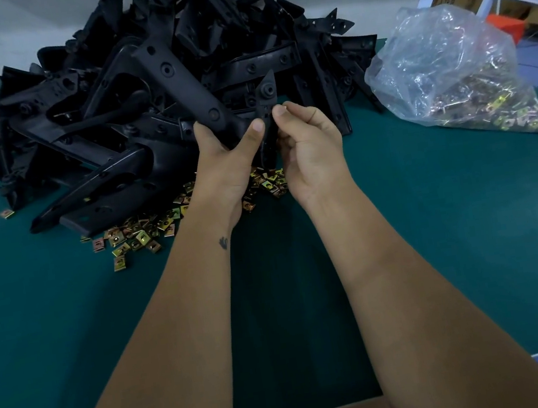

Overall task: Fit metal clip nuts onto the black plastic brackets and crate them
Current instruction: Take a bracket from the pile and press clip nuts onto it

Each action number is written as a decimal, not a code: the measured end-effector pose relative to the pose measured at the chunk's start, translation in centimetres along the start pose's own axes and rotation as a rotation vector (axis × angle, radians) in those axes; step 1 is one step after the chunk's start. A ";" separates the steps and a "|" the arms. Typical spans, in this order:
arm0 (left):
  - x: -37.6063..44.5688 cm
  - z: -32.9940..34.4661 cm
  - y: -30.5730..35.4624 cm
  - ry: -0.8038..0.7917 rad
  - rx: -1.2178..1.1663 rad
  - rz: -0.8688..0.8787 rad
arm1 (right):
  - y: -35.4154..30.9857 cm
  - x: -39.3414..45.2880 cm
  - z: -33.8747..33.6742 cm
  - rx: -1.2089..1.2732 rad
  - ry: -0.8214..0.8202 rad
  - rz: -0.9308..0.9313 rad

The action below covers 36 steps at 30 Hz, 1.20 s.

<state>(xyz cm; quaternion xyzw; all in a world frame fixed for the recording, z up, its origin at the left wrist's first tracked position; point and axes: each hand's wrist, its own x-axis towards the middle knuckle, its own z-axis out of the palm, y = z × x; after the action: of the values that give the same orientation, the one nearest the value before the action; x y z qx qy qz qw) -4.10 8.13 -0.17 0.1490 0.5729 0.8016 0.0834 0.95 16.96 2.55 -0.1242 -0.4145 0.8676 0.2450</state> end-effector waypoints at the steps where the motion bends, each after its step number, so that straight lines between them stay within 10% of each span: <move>1: 0.0 0.0 0.0 -0.001 0.002 0.002 | 0.0 -0.1 0.0 0.010 -0.001 0.010; 36: -0.1 0.1 -0.2 -0.002 0.077 0.012 | 0.0 0.1 0.1 -0.033 0.008 0.025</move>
<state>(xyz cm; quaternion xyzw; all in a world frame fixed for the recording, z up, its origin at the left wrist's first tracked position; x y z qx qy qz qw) -3.96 8.21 -0.32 0.1565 0.6024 0.7793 0.0732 0.82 17.00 2.61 -0.1370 -0.4263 0.8631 0.2336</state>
